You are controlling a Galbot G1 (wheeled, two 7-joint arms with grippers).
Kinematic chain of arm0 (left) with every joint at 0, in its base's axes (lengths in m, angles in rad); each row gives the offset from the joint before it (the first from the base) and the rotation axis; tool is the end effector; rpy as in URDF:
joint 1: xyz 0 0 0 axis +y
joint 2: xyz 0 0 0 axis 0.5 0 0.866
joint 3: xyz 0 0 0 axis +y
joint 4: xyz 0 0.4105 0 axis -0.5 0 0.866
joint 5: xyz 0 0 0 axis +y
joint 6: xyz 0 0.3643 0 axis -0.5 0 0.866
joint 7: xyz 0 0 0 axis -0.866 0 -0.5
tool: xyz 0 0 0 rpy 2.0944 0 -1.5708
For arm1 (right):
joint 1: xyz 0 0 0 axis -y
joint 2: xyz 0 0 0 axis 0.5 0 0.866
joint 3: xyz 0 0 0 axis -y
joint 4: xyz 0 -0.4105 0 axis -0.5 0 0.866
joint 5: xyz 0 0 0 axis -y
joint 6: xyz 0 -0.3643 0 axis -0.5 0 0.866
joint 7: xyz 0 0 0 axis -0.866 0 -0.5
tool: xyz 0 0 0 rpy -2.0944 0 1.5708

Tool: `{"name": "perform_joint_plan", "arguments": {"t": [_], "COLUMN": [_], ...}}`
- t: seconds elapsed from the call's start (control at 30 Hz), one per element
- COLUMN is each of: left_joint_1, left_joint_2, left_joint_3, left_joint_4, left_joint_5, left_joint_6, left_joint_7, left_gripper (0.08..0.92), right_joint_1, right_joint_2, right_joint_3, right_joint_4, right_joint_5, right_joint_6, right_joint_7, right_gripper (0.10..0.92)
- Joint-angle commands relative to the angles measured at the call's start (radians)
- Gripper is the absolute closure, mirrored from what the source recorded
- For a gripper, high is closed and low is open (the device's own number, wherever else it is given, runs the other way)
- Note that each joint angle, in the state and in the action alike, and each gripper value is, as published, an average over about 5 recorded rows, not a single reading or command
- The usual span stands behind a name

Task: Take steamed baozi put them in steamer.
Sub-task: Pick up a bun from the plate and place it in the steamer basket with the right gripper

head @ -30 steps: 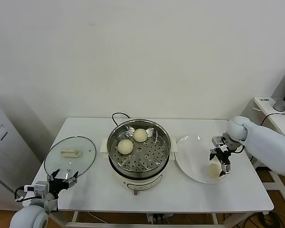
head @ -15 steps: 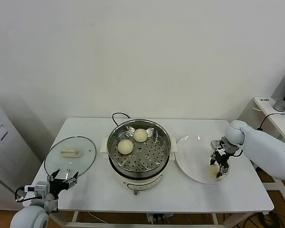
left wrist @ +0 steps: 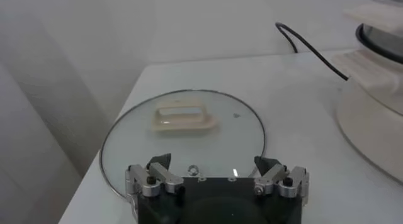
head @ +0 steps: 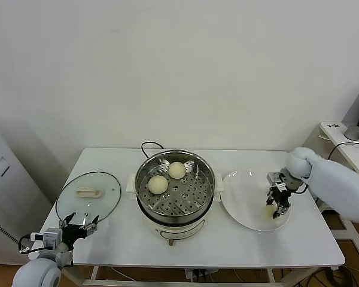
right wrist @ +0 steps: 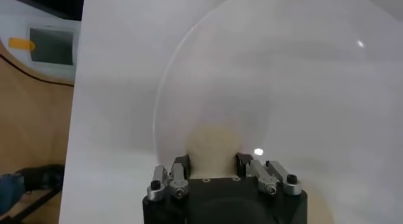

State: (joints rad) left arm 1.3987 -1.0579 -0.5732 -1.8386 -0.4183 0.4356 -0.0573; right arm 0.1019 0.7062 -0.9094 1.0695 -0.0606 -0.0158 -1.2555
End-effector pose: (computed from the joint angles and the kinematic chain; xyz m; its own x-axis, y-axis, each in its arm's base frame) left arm 0.2381 0.1693 -0.3697 -0.8672 -0.0147 0.4977 0.0462 0.9929 0.1098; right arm 0.5843 -0.2402 -0.2140 -0.0064 -0.0850 0.9964 -0.9862 -0.1643 -0.0204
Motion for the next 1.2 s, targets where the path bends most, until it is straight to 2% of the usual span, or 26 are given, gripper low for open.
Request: {"name": "perform_joint_plan", "arguments": {"t": [0.03,0.27,0.47,0.77,0.93,1.2], "left_joint_1": [-0.007,-0.008,-0.003,0.0,-0.002,-0.007], "left_joint_2": [0.003,-0.002,-0.001,-0.002,-0.002,-0.004], "left_joint_3": [0.005,0.01,0.007,0.006,0.004,0.008], "left_joint_4": [-0.002,-0.01,-0.01,-0.013,-0.009,-0.008], "left_joint_5": [0.001,0.001,0.0,-0.001,-0.004,-0.005], "left_joint_6": [0.004,0.006,0.002,0.0,-0.001,0.0], "left_joint_7": [-0.001,-0.002,-0.001,0.0,0.002,0.003], "left_gripper": [0.177,0.177,0.177,0.177,0.177,0.177], "right_joint_1": [0.329,0.483,0.491,0.459,0.431,0.366], "right_joint_2": [-0.009,0.108,0.205,0.342,0.369,0.388], "right_joint_3": [-0.12,-0.107,-0.087,-0.106,-0.133,-0.144], "right_joint_4": [0.103,0.136,0.178,0.259,0.344,0.416], "right_joint_5": [0.134,0.163,0.194,0.189,0.156,0.026], "right_joint_6": [0.051,0.19,0.332,0.557,0.618,0.727], "right_joint_7": [-0.007,-0.002,0.047,0.043,0.066,0.064], "right_gripper": [0.564,0.561,0.558,0.558,0.558,0.558]}}
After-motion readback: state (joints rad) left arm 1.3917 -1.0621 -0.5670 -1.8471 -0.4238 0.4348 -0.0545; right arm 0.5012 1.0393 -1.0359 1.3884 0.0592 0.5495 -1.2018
